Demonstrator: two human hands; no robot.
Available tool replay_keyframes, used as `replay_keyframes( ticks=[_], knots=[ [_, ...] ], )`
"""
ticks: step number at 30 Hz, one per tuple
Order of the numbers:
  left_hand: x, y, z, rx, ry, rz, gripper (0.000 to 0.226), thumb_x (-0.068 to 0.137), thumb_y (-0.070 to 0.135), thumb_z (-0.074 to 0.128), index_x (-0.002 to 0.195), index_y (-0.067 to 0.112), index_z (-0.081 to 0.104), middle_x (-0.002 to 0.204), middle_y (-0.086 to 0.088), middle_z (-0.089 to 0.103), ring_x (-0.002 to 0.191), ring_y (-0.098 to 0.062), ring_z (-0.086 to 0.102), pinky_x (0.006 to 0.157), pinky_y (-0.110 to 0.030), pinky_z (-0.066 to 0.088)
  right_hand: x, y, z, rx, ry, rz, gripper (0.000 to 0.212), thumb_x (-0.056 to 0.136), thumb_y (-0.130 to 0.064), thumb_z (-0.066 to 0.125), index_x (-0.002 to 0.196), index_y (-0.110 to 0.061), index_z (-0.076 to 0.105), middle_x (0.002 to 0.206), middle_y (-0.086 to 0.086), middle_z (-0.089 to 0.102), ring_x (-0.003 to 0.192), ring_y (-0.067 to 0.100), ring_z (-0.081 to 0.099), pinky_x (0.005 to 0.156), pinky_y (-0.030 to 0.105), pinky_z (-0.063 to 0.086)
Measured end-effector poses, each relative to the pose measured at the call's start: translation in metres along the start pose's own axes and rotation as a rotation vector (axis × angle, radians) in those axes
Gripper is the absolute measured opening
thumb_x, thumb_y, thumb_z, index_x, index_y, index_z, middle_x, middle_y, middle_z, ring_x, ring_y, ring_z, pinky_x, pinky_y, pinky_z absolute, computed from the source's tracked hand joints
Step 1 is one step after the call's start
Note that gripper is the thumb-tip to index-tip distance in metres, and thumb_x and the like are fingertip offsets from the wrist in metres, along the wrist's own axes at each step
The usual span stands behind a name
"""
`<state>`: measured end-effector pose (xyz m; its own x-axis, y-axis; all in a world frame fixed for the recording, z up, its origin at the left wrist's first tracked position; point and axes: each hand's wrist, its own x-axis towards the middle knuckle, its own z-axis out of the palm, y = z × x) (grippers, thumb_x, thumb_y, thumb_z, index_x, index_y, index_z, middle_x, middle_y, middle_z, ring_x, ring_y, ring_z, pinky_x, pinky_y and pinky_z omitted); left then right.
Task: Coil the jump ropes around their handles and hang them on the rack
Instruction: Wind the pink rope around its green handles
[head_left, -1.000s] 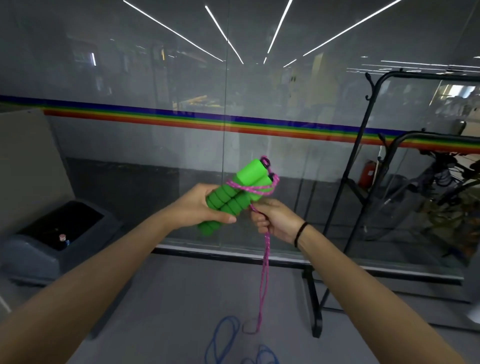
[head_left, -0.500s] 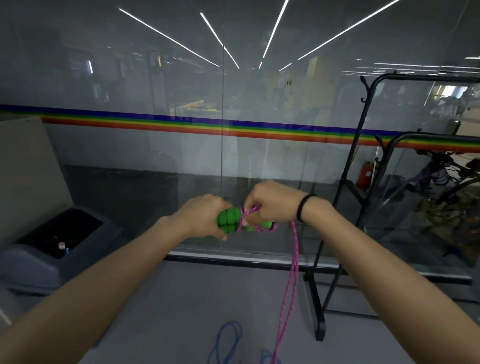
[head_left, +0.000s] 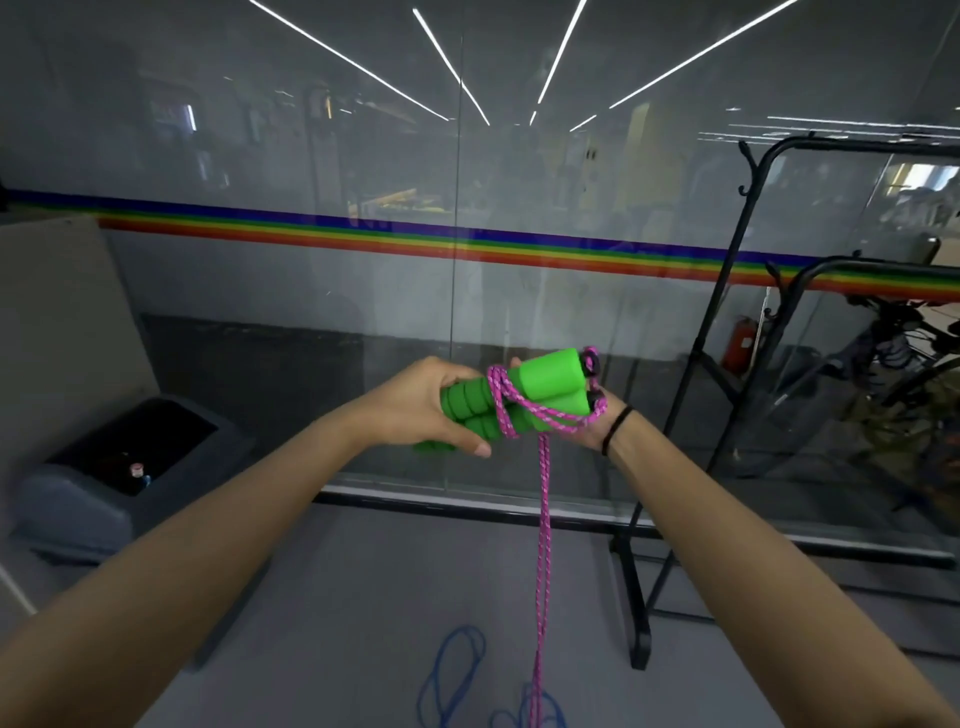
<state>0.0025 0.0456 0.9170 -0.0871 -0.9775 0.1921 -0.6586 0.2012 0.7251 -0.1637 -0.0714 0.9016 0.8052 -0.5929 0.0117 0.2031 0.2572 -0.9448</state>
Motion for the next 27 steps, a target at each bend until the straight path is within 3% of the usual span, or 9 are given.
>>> replay_keyframes(
  ticks=[1, 3, 8, 11, 14, 18, 21, 24, 27],
  knots=[
    [-0.001, 0.000, 0.002, -0.070, 0.037, -0.008, 0.028, 0.062, 0.007, 0.084, 0.085, 0.011, 0.069, 0.070, 0.008, 0.068, 0.063, -0.004, 0.061, 0.060, -0.019, 0.049, 0.001, 0.004, 0.000, -0.051, -0.038, 0.010, 0.012, 0.067, -0.020, 0.067, 0.056, -0.013, 0.068, 0.045, -0.005, 0.062, 0.038, 0.006, 0.057, 0.038, 0.019, 0.047],
    [0.000, 0.001, 0.003, -0.247, 0.130, -0.021, 0.023, 0.067, 0.000, 0.079, 0.084, 0.011, 0.068, 0.068, 0.006, 0.072, 0.063, -0.007, 0.066, 0.060, -0.020, 0.053, 0.007, 0.013, 0.000, -0.210, -0.051, 0.045, 0.029, 0.093, -0.016, 0.041, 0.068, -0.016, 0.055, 0.040, -0.011, 0.043, 0.034, 0.001, 0.036, 0.036, 0.012, 0.030],
    [0.007, -0.006, 0.003, -0.217, 0.282, -0.148, 0.022, 0.066, 0.014, 0.083, 0.083, 0.006, 0.071, 0.071, -0.006, 0.074, 0.061, -0.017, 0.070, 0.059, -0.027, 0.058, -0.007, 0.015, 0.009, -0.838, -0.040, 0.037, 0.036, 0.099, -0.028, 0.034, 0.073, -0.016, 0.057, 0.049, -0.007, 0.038, 0.042, 0.006, 0.033, 0.041, 0.015, 0.030],
    [0.014, -0.014, 0.007, 0.059, 0.294, -0.206, 0.023, 0.061, 0.026, 0.086, 0.068, 0.016, 0.066, 0.065, 0.002, 0.069, 0.056, -0.007, 0.065, 0.053, -0.014, 0.049, -0.012, 0.001, 0.019, -1.378, -0.093, 0.016, 0.030, 0.097, -0.029, 0.040, 0.082, -0.019, 0.064, 0.059, -0.005, 0.046, 0.055, 0.010, 0.045, 0.052, 0.019, 0.036],
    [0.016, -0.019, 0.007, 0.426, 0.205, -0.217, 0.033, 0.059, 0.032, 0.085, 0.079, 0.015, 0.065, 0.077, -0.003, 0.068, 0.075, -0.020, 0.065, 0.063, -0.023, 0.045, -0.018, -0.016, 0.026, -1.693, -0.233, 0.020, 0.023, 0.093, -0.028, 0.048, 0.094, -0.017, 0.068, 0.072, -0.002, 0.053, 0.072, 0.014, 0.050, 0.066, 0.023, 0.035],
    [0.013, -0.010, 0.014, 0.829, -0.049, -0.105, 0.048, 0.067, 0.037, 0.078, 0.107, 0.019, 0.060, 0.103, -0.007, 0.067, 0.100, -0.028, 0.060, 0.071, -0.029, 0.037, -0.018, -0.038, 0.030, -1.729, -0.255, -0.086, 0.025, 0.087, -0.039, 0.057, 0.083, -0.018, 0.070, 0.069, -0.009, 0.060, 0.064, 0.006, 0.053, 0.068, 0.027, 0.043],
    [0.011, 0.000, 0.016, 0.932, -0.138, 0.042, 0.041, 0.072, 0.035, 0.074, 0.108, 0.022, 0.058, 0.102, -0.004, 0.067, 0.100, -0.025, 0.060, 0.069, -0.028, 0.033, -0.008, -0.043, 0.022, -1.579, -0.257, -0.152, 0.027, 0.075, -0.043, 0.068, 0.080, -0.017, 0.072, 0.070, -0.003, 0.064, 0.064, 0.005, 0.051, 0.067, 0.026, 0.039],
    [0.006, 0.001, 0.011, 0.803, -0.057, 0.160, 0.026, 0.073, 0.034, 0.074, 0.094, 0.024, 0.061, 0.089, 0.004, 0.069, 0.084, -0.016, 0.062, 0.065, -0.027, 0.039, -0.001, -0.037, 0.009, -1.217, -0.243, -0.137, 0.036, 0.064, -0.049, 0.069, 0.077, -0.015, 0.070, 0.076, 0.007, 0.068, 0.071, 0.013, 0.057, 0.075, 0.032, 0.044],
    [0.003, -0.002, 0.010, 0.630, 0.104, 0.271, 0.024, 0.072, 0.037, 0.075, 0.093, 0.027, 0.066, 0.086, 0.010, 0.071, 0.073, -0.004, 0.060, 0.067, -0.030, 0.050, 0.000, -0.021, -0.004, -0.815, -0.229, -0.092, 0.036, 0.060, -0.056, 0.071, 0.072, -0.022, 0.067, 0.066, -0.009, 0.066, 0.060, 0.005, 0.058, 0.062, 0.019, 0.048]
  ],
)
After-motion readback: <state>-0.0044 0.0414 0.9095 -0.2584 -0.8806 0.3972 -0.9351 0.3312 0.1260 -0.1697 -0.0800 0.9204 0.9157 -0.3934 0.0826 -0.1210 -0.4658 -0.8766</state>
